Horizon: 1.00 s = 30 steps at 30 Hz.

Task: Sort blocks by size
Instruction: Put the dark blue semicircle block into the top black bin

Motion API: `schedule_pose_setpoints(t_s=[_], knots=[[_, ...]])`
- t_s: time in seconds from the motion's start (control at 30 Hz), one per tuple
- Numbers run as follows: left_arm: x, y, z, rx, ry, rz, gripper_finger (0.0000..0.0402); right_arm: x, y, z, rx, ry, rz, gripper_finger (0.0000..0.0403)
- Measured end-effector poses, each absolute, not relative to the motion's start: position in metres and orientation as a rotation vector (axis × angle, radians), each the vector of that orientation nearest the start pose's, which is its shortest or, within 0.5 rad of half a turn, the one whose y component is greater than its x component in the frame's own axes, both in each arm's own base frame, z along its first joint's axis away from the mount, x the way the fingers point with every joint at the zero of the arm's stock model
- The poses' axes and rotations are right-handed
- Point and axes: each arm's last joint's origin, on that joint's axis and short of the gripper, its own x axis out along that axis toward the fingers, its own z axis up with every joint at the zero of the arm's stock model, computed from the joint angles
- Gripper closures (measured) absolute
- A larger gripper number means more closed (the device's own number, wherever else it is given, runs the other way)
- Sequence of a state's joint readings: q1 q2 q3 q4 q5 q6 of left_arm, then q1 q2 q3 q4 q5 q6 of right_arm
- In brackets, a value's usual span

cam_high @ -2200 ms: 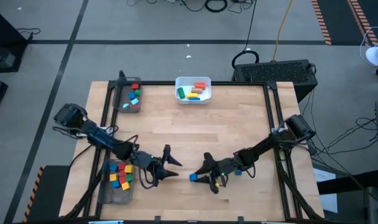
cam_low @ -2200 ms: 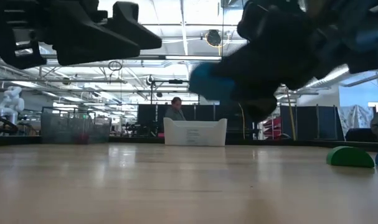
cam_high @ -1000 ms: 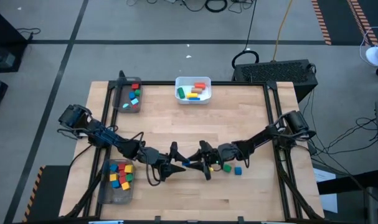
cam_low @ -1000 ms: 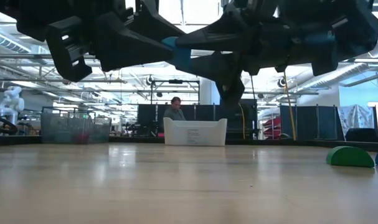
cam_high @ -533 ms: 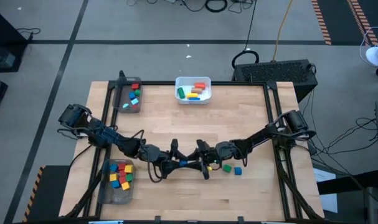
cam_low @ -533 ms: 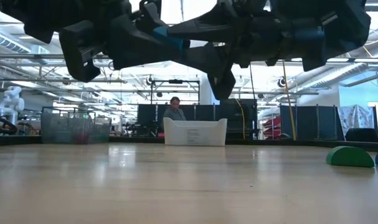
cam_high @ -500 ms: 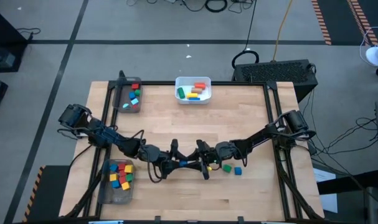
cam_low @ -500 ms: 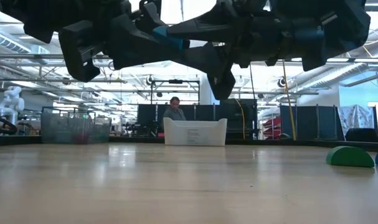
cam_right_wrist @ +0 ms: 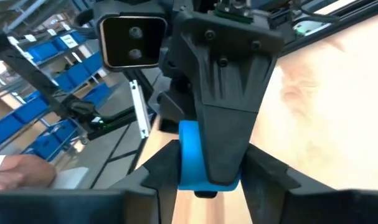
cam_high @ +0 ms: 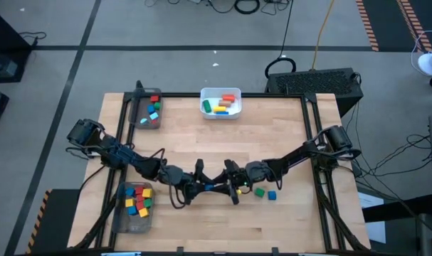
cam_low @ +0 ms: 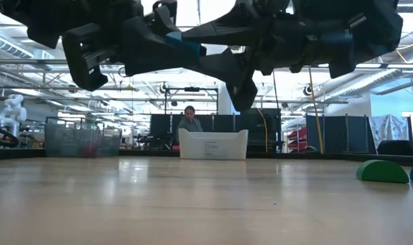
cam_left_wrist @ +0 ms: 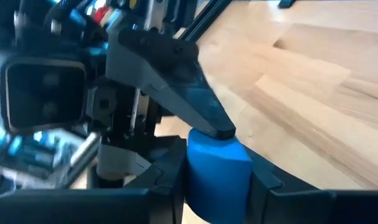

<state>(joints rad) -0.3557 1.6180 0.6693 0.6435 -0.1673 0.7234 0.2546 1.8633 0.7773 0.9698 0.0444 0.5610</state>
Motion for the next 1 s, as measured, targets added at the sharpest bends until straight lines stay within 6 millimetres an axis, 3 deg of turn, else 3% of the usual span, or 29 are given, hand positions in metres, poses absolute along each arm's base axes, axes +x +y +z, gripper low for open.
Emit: schedule_pose_setpoints(t_s=[0.23, 0.4, 0.57, 0.7, 1.0], knots=[[0.297, -0.099, 0.183, 0.655, 0.230, -0.164, 0.0307, 0.347, 0.085, 0.154, 0.526, 0.207, 0.153, 0.0191], [0.292, -0.097, 0.196, 0.625, 0.205, -0.133, 0.0307, 0.342, 0.079, 0.167, 0.532, 0.237, 0.083, 0.0157], [0.284, -0.088, 0.207, 0.599, 0.271, -0.010, 0.0307, 0.329, 0.073, 0.165, 0.464, 0.387, -0.133, 0.0159], [0.274, -0.067, 0.214, 0.518, 0.382, 0.139, 0.0307, 0.318, 0.075, 0.154, 0.426, 0.511, -0.264, 0.0170], [0.236, -0.015, 0.225, 0.323, 0.485, 0.392, 0.0307, 0.310, 0.095, 0.149, 0.442, 0.563, -0.247, 0.0186]])
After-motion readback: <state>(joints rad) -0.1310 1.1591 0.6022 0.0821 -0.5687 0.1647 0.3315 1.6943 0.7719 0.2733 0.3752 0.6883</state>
